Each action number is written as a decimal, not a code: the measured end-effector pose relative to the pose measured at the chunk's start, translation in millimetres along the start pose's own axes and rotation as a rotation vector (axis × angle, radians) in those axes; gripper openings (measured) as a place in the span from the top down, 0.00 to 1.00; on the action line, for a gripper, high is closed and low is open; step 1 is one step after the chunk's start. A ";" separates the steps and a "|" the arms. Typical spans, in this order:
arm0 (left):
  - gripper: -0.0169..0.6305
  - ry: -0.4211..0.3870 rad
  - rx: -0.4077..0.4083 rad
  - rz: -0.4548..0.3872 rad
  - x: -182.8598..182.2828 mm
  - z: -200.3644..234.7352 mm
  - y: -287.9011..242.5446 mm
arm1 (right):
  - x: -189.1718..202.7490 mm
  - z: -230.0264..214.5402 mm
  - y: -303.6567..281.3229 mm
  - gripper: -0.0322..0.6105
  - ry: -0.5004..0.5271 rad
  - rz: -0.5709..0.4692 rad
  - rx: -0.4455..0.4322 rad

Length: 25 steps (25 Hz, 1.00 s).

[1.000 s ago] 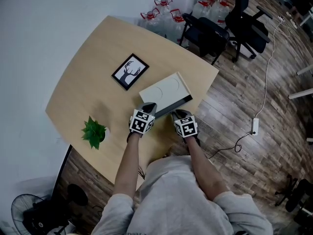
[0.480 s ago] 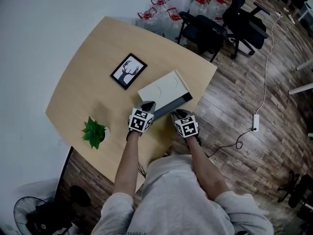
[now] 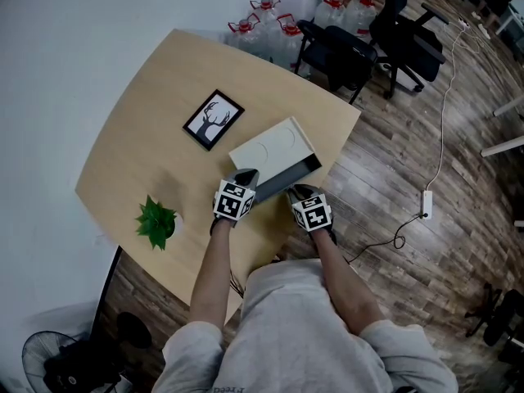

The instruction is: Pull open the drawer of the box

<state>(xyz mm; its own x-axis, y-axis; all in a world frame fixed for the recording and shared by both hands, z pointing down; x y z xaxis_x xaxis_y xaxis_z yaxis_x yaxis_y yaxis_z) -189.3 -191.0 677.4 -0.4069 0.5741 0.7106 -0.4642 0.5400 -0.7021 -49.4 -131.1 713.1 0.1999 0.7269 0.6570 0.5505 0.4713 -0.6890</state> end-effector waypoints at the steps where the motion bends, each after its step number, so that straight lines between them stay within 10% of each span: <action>1: 0.89 0.000 0.000 0.000 -0.4 -0.1 0.1 | 0.4 0.0 0.6 0.84 0.000 0.000 0.000; 25: 0.89 0.003 -0.001 0.003 0.0 -0.3 0.7 | 16.1 4.9 14.0 0.84 0.000 -0.010 0.001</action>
<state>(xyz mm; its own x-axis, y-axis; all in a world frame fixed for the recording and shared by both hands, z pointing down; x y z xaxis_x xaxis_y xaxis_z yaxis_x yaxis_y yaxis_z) -189.4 -190.4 677.0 -0.4063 0.5776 0.7081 -0.4619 0.5388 -0.7045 -42.5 -110.4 712.5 0.1944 0.7219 0.6642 0.5514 0.4796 -0.6826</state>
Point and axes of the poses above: the fingertips, and each gripper's own axes: y backward along the fingers, z to its left, x out of its underside, the point moved 3 cm from there along y, backward along the fingers, and after that the axes turned 5 degrees about -x, right-handed, at the moved point
